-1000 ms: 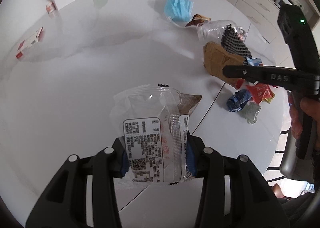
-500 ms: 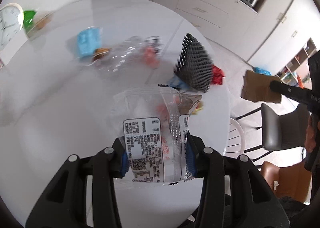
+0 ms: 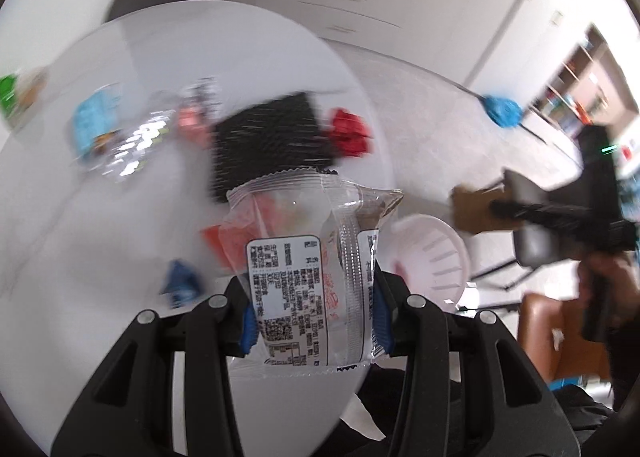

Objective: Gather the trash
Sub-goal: 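Carry both held items over the white bin and open both grippers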

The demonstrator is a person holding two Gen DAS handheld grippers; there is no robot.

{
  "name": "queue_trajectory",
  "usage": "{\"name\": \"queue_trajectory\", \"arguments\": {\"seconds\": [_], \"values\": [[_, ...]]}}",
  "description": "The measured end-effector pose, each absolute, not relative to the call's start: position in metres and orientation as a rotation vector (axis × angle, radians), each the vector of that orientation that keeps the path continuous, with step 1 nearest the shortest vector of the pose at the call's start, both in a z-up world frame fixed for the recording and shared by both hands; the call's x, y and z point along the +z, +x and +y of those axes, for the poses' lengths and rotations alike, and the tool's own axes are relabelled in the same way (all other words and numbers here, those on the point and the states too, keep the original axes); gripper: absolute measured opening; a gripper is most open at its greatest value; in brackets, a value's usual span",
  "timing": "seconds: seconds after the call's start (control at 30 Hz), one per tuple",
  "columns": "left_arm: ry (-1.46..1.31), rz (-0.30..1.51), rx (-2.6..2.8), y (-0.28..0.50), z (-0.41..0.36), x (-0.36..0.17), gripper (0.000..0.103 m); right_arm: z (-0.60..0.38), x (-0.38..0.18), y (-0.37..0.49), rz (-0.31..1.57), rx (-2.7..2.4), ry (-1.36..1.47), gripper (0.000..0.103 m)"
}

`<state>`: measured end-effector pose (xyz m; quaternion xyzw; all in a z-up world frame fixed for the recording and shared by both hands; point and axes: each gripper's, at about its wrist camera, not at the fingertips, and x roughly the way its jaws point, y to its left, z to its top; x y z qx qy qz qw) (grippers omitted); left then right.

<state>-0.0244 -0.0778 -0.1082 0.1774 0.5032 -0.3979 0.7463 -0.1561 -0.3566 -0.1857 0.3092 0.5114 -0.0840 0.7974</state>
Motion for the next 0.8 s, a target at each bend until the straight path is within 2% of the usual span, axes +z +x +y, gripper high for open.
{"name": "queue_trajectory", "arguments": {"seconds": [0.1,0.17,0.2,0.23,0.33,0.4,0.43,0.53,0.8], "values": [[0.443,1.112,-0.969,-0.043,-0.114,-0.116,0.043,-0.369,-0.223,-0.168,1.162,-0.242,0.709,0.016],[0.476,1.131,-1.031,-0.056,-0.140,-0.125,0.043,-0.379,-0.238,-0.179,1.175,-0.268,0.765,0.039],[0.485,1.141,-1.056,-0.062,-0.150,-0.128,0.043,-0.384,-0.239,-0.185,1.167,-0.295,0.777,0.058],[0.497,1.153,-1.083,-0.068,-0.162,-0.133,0.043,-0.391,-0.237,-0.193,1.152,-0.317,0.777,0.067],[0.534,1.203,-1.170,-0.087,-0.201,-0.150,0.044,-0.406,-0.225,-0.215,1.133,-0.368,0.770,0.081],[0.567,1.221,-1.209,-0.100,-0.222,-0.162,0.048,-0.421,-0.212,-0.228,1.114,-0.413,0.762,0.084],[0.583,1.216,-1.217,-0.107,-0.231,-0.166,0.057,-0.425,-0.209,-0.233,1.105,-0.423,0.762,0.087],[0.617,1.194,-1.232,-0.125,-0.254,-0.176,0.073,-0.444,-0.192,-0.251,1.073,-0.452,0.760,0.089],[0.555,1.173,-1.149,-0.126,-0.273,-0.159,0.090,-0.469,-0.166,-0.258,1.034,-0.416,0.693,0.094]]}}
